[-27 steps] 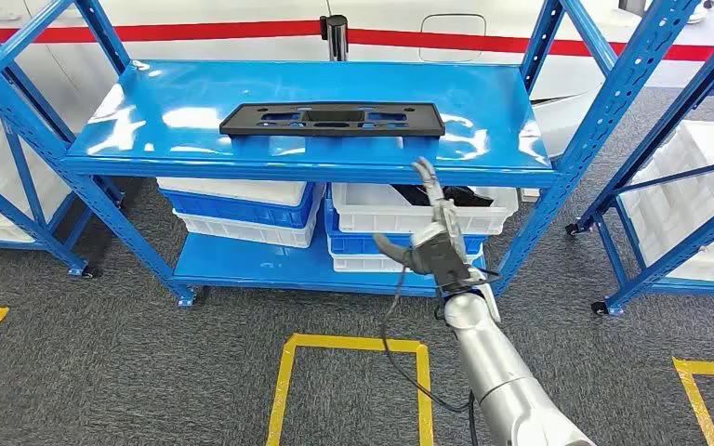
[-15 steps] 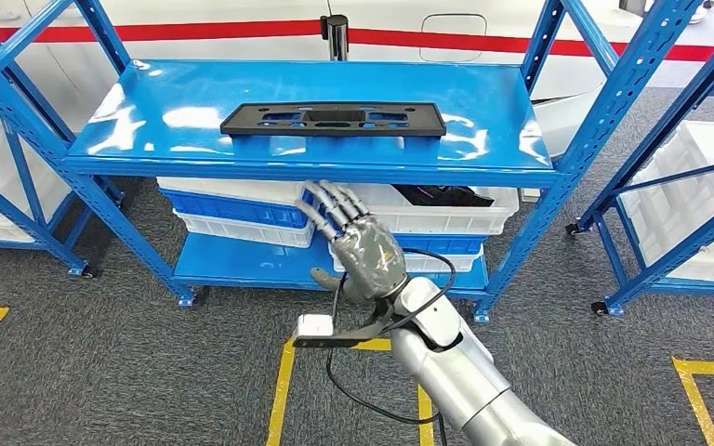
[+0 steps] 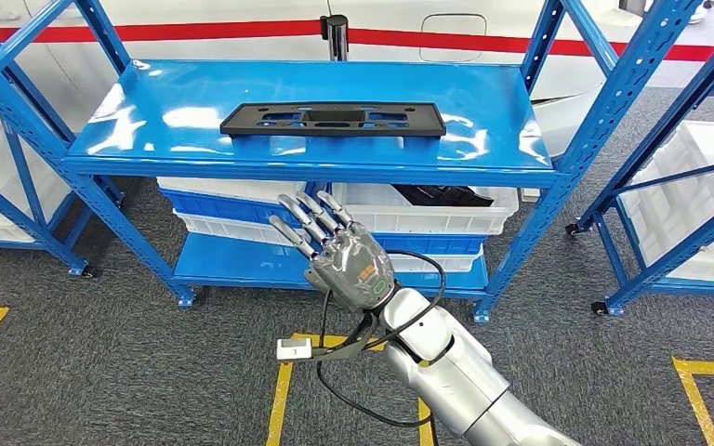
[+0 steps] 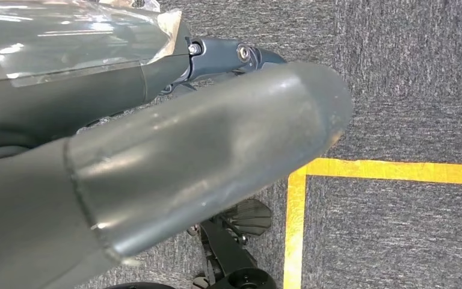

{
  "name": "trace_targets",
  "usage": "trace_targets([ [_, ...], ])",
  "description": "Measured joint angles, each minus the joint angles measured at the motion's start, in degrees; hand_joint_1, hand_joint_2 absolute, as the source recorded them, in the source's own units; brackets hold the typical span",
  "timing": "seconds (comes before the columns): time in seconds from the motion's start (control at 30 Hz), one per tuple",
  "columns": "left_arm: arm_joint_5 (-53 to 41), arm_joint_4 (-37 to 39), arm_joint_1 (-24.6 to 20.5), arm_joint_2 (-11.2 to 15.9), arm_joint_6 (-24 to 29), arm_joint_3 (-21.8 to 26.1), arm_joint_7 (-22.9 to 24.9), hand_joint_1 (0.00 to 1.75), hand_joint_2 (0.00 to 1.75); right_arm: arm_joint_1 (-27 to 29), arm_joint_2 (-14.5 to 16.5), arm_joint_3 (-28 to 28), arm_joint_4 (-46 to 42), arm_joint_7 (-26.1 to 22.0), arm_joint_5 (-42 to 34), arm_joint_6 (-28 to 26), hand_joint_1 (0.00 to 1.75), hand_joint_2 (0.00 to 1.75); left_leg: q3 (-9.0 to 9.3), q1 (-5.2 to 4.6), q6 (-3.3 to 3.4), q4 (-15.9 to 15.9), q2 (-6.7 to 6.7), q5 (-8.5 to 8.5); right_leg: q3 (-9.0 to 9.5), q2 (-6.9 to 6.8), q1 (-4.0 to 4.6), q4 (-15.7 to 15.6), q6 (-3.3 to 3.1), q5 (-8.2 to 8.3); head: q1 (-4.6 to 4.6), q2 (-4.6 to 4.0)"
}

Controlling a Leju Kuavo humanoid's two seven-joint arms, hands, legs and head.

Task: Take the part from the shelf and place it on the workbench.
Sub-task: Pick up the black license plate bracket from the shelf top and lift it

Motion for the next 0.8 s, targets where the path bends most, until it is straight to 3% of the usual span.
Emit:
trace_targets([
  [0.2, -1.08, 0.0, -0.03, 0.02, -0.4, 0.08, 1.38, 0.0, 0.0, -0.84, 0.04, 0.24, 0.19, 3.42, 3.03, -0.39, 0.0, 1.75, -0.11, 0.0, 0.09, 0.19, -0.01, -0.07, 0.01, -0.01, -0.24, -0.03, 0.08, 0.05, 0.0, -0.01],
  [0.3, -1.12, 0.0, -0.04, 0.09, -0.39, 0.08, 1.7, 0.0, 0.0, -1.09, 0.16, 0.26, 0.43, 4.08, 3.67, -0.39, 0.0, 1.75, -0.55, 0.0, 0.74, 0.83, -0.07, -0.32, 0.02, -0.03, -0.81, -0.19, 0.41, 0.25, -0.08, 0.0],
  [0.4, -1.42, 0.01, -0.08, 0.06, -0.34, 0.08, 1.81, 0.0, 0.0, -1.39, 0.41, 0.29, 0.52, 4.14, 3.77, -0.38, 0.0, 1.75, 0.11, 0.26, 1.65, -0.75, 0.1, 0.38, -0.19, -0.01, -0.36, -0.19, 0.73, 0.24, -0.04, -0.01],
  [0.47, -1.76, 0.01, -0.18, -0.01, -0.29, 0.08, 1.89, 0.0, 0.0, -1.56, 0.48, 0.34, 0.55, 4.16, 3.77, -0.39, 0.0, 1.75, 0.94, 0.63, 2.16, -2.17, 0.31, 1.09, -2.3, 0.1, -0.13, 3.56, 0.53, -1.18, 0.09, -0.01],
  [0.53, -1.88, 0.01, -0.25, -0.05, -0.26, 0.08, 1.91, 0.0, 0.0, -1.3, 0.31, 0.43, 0.67, 4.17, 3.75, -0.39, 0.0, 1.75, 1.1, 0.62, 2.27, -2.35, 0.34, 1.07, -6.48, 0.2, -0.13, 10.94, 0.4, -3.44, 0.13, 0.0],
  [0.6, -1.88, 0.02, -0.21, -0.08, -0.17, 0.08, 1.91, 0.0, 0.0, -0.75, 0.09, 0.55, 0.87, 4.15, 3.73, -0.39, 0.0, 1.75, 1.31, 0.75, 2.02, -2.31, 0.21, 0.73, -9.31, 0.22, -0.28, 14.74, 1.08, -3.6, 0.16, 0.0],
  [0.63, -1.86, 0.02, -0.18, -0.1, -0.09, 0.08, 1.9, 0.0, 0.0, -0.57, 0.04, 0.64, 0.96, 4.11, 3.71, -0.39, 0.0, 1.75, 1.52, 0.93, 1.69, -2.21, 0.12, 0.45, -9.12, 0.19, -0.47, 13.44, 1.75, -2.35, 0.16, 0.0],
  [0.7, -1.86, 0.02, -0.14, -0.11, 0.12, 0.09, 1.77, 0.0, 0.0, -0.46, 0.09, 0.85, 1.13, 3.96, 3.56, -0.4, 0.0, 1.75, 2.05, 1.41, 0.6, -1.68, -0.02, -0.54, -6.27, -0.15, -0.98, 6.39, 3.25, 1.18, 0.24, -0.01],
  [0.73, -1.85, 0.03, -0.17, 0.0, 0.23, 0.12, 1.67, 0.0, 0.0, -0.48, 0.17, 0.95, 1.25, 3.87, 3.46, -0.41, 0.0, 1.75, 2.15, 1.51, -0.05, -1.21, -0.07, -1.16, -4.84, -0.16, -1.07, 3.43, 3.41, 2.12, 0.45, 0.0],
  [0.8, -1.83, 0.05, -0.18, 0.2, 0.37, 0.19, 1.43, 0.0, 0.0, -0.45, 0.34, 1.07, 1.52, 3.76, 3.26, -0.44, 0.0, 1.75, 2.16, 1.39, -0.96, -0.72, -0.11, -1.98, -3.76, 0.04, -0.92, 1.6, 2.22, 1.89, 0.5, 0.0],
])
